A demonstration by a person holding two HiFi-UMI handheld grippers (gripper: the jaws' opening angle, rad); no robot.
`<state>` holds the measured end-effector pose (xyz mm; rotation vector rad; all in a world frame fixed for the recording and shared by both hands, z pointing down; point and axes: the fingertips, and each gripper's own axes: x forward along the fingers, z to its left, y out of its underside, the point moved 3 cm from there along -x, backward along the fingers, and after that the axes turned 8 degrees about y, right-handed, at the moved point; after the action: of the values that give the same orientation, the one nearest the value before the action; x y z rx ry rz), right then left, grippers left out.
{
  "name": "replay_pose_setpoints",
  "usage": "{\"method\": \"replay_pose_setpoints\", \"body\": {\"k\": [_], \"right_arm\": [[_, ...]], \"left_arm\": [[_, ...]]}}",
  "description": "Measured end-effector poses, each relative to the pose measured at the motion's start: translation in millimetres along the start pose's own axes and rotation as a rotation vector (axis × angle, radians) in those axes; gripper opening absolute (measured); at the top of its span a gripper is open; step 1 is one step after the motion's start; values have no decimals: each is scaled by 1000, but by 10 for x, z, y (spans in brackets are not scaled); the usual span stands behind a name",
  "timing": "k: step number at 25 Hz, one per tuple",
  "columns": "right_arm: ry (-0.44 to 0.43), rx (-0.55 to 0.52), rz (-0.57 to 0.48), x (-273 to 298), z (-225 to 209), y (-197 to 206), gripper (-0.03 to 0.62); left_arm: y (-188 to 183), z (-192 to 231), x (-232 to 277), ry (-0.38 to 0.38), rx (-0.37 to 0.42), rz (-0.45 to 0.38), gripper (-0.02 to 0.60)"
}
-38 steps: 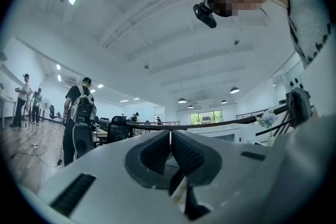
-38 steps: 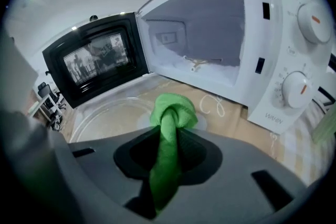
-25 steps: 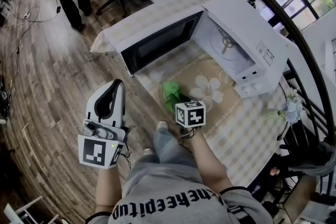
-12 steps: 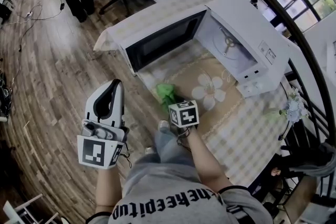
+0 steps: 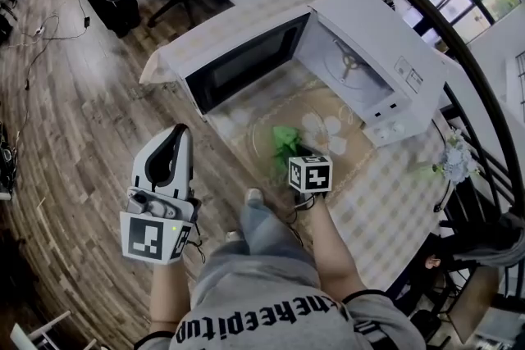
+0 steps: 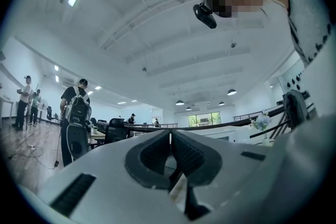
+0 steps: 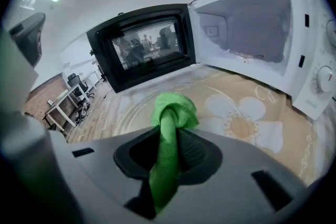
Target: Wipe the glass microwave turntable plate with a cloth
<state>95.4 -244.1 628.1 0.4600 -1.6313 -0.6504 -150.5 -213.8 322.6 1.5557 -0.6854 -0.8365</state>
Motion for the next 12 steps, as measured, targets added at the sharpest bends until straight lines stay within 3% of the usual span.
{"method": "replay_pose_setpoints", "body": {"k": [12], "right_arm": [[132, 102, -19, -140, -732, 79, 86]], "left_arm": [[-2, -139, 71, 22, 6, 0, 12]]}}
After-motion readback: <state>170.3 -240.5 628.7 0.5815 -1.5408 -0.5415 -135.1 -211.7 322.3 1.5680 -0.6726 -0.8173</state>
